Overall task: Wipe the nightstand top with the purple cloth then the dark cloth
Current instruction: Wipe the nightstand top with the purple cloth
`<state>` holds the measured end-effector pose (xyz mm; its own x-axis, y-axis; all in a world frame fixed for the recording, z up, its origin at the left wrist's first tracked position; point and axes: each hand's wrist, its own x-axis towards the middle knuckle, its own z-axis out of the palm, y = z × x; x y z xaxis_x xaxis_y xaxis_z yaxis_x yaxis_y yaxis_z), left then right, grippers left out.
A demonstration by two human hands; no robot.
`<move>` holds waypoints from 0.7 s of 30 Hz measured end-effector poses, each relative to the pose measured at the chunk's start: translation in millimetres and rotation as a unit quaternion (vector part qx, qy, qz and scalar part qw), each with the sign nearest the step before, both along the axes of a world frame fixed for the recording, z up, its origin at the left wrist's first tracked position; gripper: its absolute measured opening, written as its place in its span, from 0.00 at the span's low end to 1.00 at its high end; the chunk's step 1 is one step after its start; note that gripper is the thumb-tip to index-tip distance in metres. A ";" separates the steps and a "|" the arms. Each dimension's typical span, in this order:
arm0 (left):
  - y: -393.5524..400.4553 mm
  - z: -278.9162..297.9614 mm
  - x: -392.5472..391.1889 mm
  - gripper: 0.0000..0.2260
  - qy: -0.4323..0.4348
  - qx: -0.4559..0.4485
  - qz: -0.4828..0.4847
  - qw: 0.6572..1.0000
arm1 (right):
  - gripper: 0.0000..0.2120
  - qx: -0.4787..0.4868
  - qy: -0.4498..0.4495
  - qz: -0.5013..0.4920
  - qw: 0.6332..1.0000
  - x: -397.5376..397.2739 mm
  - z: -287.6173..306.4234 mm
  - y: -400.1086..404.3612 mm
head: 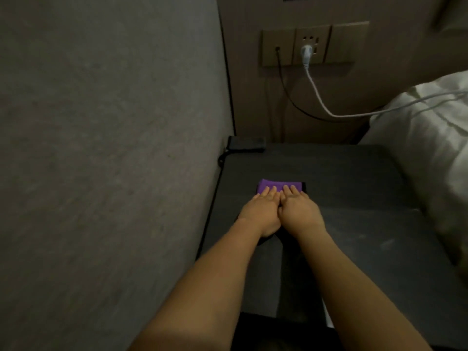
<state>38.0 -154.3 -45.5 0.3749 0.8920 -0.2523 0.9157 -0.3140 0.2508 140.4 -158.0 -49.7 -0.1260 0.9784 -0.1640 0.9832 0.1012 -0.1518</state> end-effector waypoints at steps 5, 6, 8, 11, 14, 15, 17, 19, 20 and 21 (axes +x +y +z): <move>2.9 -1.6 -48.0 0.29 0.009 0.003 0.041 0.999 | 0.24 -0.001 0.025 0.036 0.999 -47.7 -0.6 11.3; 3.6 -2.4 -56.5 0.29 0.009 0.005 0.052 0.999 | 0.24 -0.001 0.031 0.044 0.999 -56.1 -1.2 13.4; 4.5 -2.7 -71.1 0.29 0.013 0.005 0.069 0.998 | 0.24 0.004 0.037 0.059 0.998 -71.0 -2.6 16.4; 4.8 -2.7 -82.1 0.29 0.013 -0.003 0.081 0.997 | 0.24 0.005 0.043 0.067 0.997 -82.3 -4.5 19.2; 4.7 -4.0 -81.1 0.29 -0.002 0.002 0.086 0.996 | 0.24 0.007 0.040 0.070 0.997 -80.9 -5.1 19.5; 4.3 -4.2 -80.2 0.29 -0.004 0.002 0.086 0.996 | 0.24 0.006 0.040 0.071 0.997 -80.0 -4.3 18.9; 2.0 -3.2 -80.1 0.29 0.000 0.000 0.087 0.996 | 0.24 0.005 0.039 0.074 0.996 -80.4 -3.0 16.8; -2.8 -1.8 -82.3 0.29 0.004 -0.003 0.089 0.996 | 0.24 0.004 0.038 0.081 0.996 -83.0 -2.5 13.2; -6.4 -1.6 -83.7 0.29 0.004 -0.004 0.091 0.996 | 0.24 0.003 0.038 0.085 0.996 -84.4 -2.8 10.3; -10.8 -1.7 -85.2 0.29 0.005 -0.003 0.094 0.996 | 0.24 0.003 0.039 0.089 0.995 -85.8 -3.6 6.9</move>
